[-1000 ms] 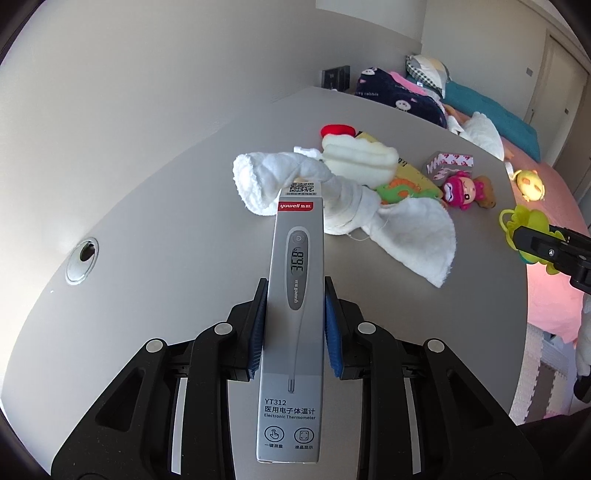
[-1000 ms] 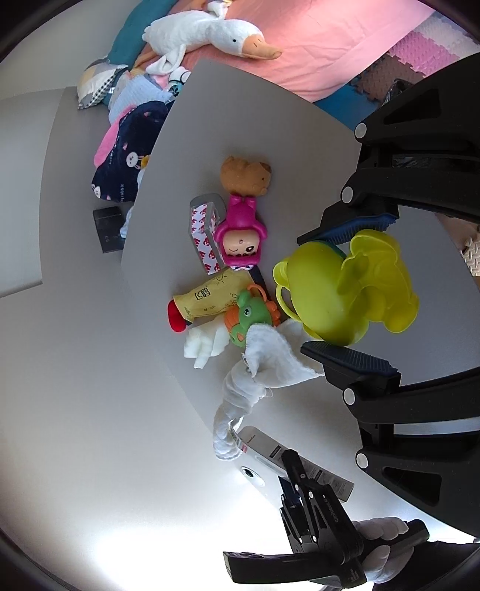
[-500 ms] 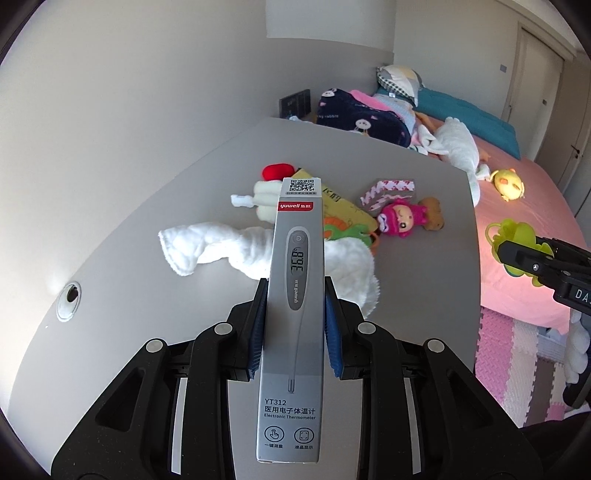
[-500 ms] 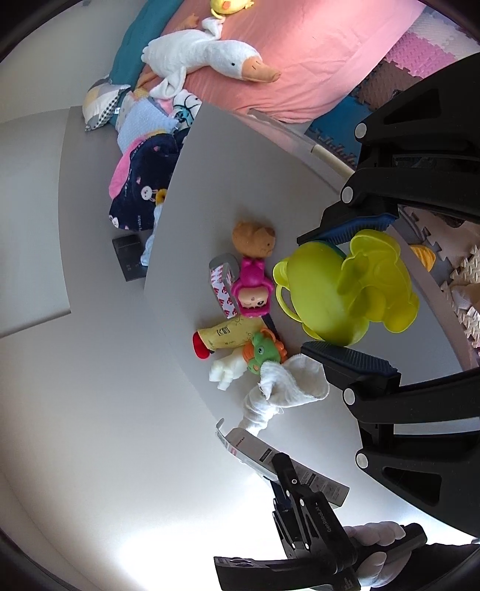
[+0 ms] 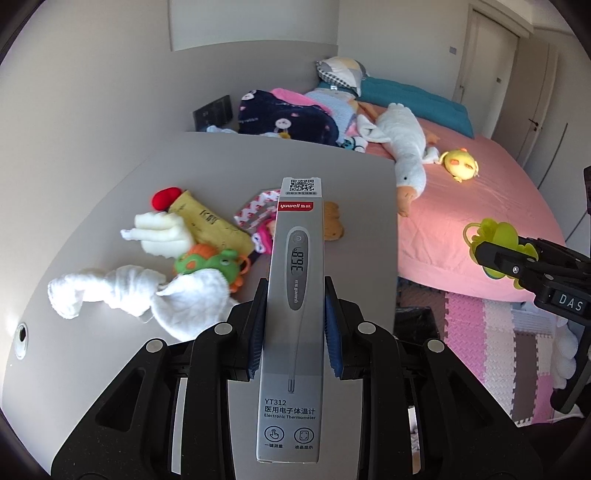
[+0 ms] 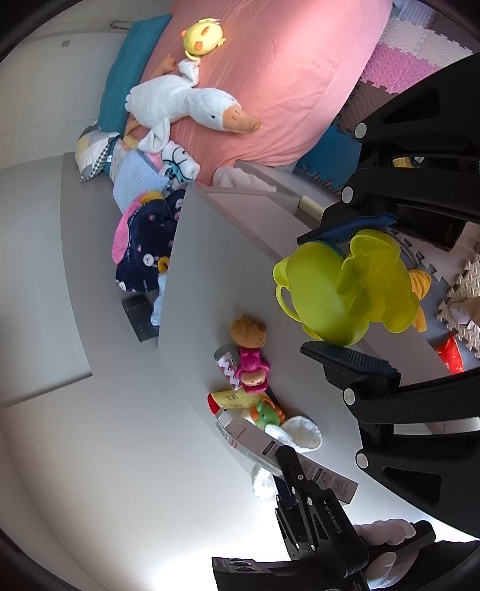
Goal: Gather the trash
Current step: 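Carry the frog toy and thermometer box to the bin and release both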
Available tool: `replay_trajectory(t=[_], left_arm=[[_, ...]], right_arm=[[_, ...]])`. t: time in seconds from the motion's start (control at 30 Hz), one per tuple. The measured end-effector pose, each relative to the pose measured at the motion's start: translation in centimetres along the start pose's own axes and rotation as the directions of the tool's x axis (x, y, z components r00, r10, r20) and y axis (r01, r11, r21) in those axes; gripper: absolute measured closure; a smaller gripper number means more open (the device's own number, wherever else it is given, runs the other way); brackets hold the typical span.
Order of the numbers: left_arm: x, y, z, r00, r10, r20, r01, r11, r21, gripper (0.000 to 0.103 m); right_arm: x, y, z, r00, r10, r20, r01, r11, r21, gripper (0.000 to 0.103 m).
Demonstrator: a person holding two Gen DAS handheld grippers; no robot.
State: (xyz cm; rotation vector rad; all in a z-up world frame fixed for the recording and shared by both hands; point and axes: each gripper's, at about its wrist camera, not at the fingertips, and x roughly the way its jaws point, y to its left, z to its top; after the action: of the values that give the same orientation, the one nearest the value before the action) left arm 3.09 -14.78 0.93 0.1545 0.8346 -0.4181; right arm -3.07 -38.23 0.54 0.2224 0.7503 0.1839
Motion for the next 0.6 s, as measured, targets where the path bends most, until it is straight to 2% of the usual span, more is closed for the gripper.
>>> replay_trajectory(t=[0.3, 0.6], left_arm=[[1.8, -5.7, 1.2, 0.995, -0.097, -0.017, 0.098, 0.992, 0.078, 0.076], [3.3, -11.5, 2.2, 0.980, -0.193, -0.051, 0.199, 0.965, 0.169, 0.075]], right_arm=[[-2.3, -3.9, -0.8, 0.998, -0.065, 0.017, 0.065, 0.997, 0.046, 0.050], [-4.4, -7.7, -2.0, 0.990, -0.142, 0.027, 0.138, 0.984, 0.112, 0.050]])
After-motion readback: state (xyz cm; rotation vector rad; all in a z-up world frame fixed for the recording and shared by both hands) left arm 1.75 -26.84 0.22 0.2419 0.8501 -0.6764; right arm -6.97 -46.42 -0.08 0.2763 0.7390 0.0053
